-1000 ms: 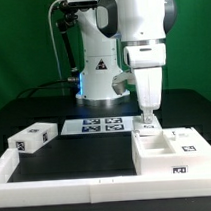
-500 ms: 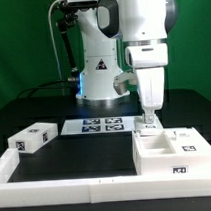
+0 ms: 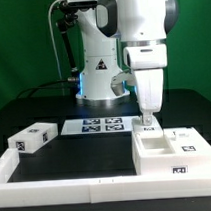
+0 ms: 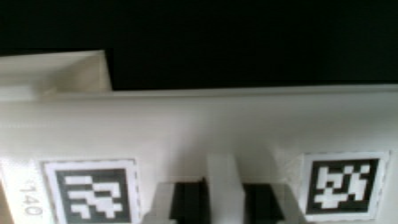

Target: Assemble cabinet

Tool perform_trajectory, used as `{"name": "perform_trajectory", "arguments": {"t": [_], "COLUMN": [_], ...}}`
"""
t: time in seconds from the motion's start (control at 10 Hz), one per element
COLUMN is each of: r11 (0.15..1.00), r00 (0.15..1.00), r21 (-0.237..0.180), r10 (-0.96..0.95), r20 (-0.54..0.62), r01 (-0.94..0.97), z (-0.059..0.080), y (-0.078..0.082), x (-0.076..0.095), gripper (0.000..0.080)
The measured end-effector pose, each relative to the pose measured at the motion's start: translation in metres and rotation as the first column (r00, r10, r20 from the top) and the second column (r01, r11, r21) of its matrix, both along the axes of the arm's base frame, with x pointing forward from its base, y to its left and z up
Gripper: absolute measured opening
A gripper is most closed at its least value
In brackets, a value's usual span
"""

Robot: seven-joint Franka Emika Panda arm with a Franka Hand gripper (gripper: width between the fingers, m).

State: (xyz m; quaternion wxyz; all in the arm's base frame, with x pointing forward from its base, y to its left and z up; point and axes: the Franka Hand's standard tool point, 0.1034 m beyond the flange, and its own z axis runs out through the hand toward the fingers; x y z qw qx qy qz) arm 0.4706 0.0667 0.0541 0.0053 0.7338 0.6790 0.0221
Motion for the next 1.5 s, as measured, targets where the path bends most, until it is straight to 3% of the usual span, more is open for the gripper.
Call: {"name": "perform_trajectory", "arguments": {"t": [0.7, 1.3, 1.5], "r11": [1.000, 1.000, 1.000], "r00": [1.000, 1.000, 0.999], "r21": [-0.006, -0.002, 0.002], "r10": [0.001, 0.026, 0.028], "r20": [-0.005, 0.004, 0.021], "r01": [-0.001, -0.026, -0.028], "z": [0.002, 0.002, 0.003], "y": [-0.005, -0.007, -0.007], "x": [0.032, 0.035, 0.053], "gripper": [0.0070, 0.0070, 0.0070]}}
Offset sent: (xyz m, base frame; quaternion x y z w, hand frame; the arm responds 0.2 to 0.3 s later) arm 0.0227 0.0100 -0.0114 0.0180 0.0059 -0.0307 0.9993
